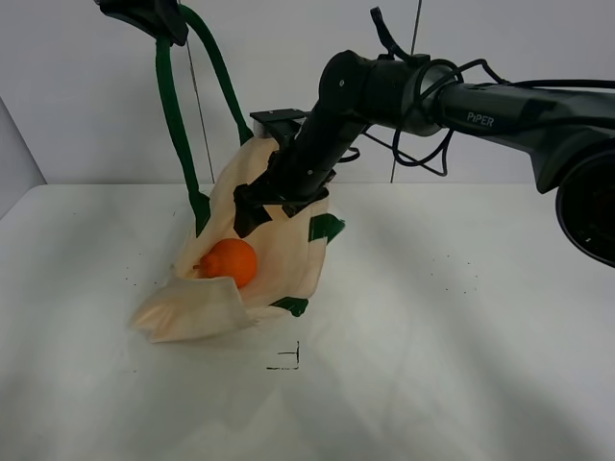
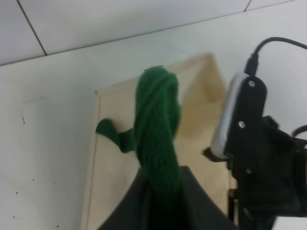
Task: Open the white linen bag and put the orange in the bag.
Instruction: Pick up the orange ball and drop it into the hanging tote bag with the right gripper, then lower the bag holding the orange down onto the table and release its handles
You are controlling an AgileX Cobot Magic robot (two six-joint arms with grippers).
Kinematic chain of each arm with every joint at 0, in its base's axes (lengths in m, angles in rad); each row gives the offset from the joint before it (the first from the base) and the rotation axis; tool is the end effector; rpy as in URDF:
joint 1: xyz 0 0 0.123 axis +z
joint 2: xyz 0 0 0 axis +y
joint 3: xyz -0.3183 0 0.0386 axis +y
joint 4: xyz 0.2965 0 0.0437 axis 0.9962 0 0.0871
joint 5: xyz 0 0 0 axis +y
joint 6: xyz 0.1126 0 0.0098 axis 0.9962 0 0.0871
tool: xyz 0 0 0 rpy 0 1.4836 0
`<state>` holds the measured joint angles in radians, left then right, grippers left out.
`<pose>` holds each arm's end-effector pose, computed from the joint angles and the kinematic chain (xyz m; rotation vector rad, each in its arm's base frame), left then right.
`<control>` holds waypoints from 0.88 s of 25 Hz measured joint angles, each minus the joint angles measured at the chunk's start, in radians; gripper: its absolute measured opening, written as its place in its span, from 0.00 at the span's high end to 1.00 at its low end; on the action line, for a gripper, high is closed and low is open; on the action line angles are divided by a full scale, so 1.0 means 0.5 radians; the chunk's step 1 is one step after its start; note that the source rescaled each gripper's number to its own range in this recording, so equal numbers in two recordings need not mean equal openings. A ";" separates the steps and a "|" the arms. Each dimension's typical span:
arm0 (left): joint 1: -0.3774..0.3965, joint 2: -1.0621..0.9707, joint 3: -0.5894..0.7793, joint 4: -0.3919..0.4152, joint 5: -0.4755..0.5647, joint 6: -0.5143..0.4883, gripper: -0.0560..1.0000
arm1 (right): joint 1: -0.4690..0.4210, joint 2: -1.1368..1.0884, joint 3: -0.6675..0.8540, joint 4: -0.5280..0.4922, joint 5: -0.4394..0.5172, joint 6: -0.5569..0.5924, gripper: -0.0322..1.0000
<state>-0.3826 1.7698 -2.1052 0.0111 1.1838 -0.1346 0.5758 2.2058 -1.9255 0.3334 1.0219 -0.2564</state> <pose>0.4162 -0.1662 0.4883 0.2898 2.3268 -0.2432 0.4502 0.3299 0.2156 -0.9702 2.6237 0.5190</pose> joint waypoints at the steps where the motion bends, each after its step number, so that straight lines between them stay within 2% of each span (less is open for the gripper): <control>1: 0.000 0.000 0.000 0.000 0.000 0.000 0.95 | 0.000 -0.016 -0.027 -0.094 0.068 0.064 0.00; 4: 0.000 0.000 0.000 0.000 0.000 0.000 0.95 | 0.000 -0.043 -0.167 -0.348 0.317 0.252 0.00; 7: 0.000 0.000 0.000 0.000 0.000 0.000 0.95 | -0.018 -0.054 -0.250 -0.496 0.370 0.346 0.00; 12: 0.000 0.000 0.000 0.000 0.000 0.000 0.95 | -0.199 -0.055 -0.256 -0.515 0.385 0.372 0.00; 18: 0.000 0.000 0.000 0.000 0.000 0.000 0.95 | -0.613 -0.055 -0.256 -0.538 0.385 0.376 0.00; 22: 0.000 0.000 0.000 0.000 0.000 0.000 0.95 | -0.770 -0.055 -0.256 -0.546 0.387 0.382 0.00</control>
<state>-0.3826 1.7698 -2.1052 0.0111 1.1838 -0.1346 0.1908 2.1782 -2.0537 0.0605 1.2154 -0.0655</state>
